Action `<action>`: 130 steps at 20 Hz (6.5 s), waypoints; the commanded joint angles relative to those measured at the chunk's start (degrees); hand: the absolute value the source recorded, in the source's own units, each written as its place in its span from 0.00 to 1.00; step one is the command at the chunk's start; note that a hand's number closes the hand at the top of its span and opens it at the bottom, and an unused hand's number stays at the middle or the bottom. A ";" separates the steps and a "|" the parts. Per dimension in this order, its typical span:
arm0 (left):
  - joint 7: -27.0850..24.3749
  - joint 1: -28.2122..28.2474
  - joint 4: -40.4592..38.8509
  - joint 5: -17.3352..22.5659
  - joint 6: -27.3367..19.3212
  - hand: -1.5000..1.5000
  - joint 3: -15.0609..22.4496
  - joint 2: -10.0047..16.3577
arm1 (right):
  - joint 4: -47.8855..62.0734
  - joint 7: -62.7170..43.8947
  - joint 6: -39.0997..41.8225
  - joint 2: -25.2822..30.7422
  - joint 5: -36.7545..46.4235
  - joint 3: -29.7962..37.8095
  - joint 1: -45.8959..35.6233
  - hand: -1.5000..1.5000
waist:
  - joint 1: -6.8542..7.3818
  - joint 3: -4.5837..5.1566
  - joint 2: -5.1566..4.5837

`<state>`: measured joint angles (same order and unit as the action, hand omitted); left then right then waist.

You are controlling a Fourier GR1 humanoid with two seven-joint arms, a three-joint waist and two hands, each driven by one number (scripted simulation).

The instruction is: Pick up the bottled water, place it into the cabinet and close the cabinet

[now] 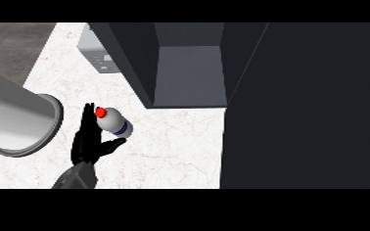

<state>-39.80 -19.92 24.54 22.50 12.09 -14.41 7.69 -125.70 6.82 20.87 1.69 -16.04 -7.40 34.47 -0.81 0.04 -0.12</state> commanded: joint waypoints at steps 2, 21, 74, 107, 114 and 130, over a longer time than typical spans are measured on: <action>-5.09 -0.73 -7.37 -0.24 6.18 0.00 -0.50 -1.03 | -1.38 -2.58 0.55 1.88 -3.77 2.57 -1.52 0.00 | -0.16 0.07 -0.14; -4.96 -10.31 -13.63 -1.98 10.67 1.00 -0.29 -0.46 | -3.50 -4.97 -3.93 -0.31 0.18 -3.32 -1.79 0.00 | -0.45 0.10 -0.26; 34.75 2.41 54.24 3.54 -16.34 1.00 20.88 -7.67 | 1.98 -0.52 -2.88 0.33 1.48 -5.20 -1.40 0.00 | 0.49 -0.06 0.23; 34.11 -23.77 29.94 -9.62 -47.01 1.00 31.31 -2.75 | 6.06 -0.74 -2.56 0.67 -0.18 -4.88 -6.89 0.00 | -2.85 0.00 -1.00; 32.18 -33.20 14.93 -12.11 -49.82 1.00 28.60 -3.42 | 9.83 2.93 0.35 1.41 -0.86 -4.61 -5.55 0.00 | -4.20 -0.08 -1.38; 19.08 -42.44 -11.90 -15.61 -50.42 0.00 22.91 -2.66 | 5.40 1.15 -0.98 1.33 0.92 -7.34 -4.15 0.00 | -3.36 0.04 -1.41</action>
<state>-18.94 -60.87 17.79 7.59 -40.19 9.53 2.20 -119.02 8.78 19.91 2.74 -15.30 -14.00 30.24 -4.48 -0.20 -1.01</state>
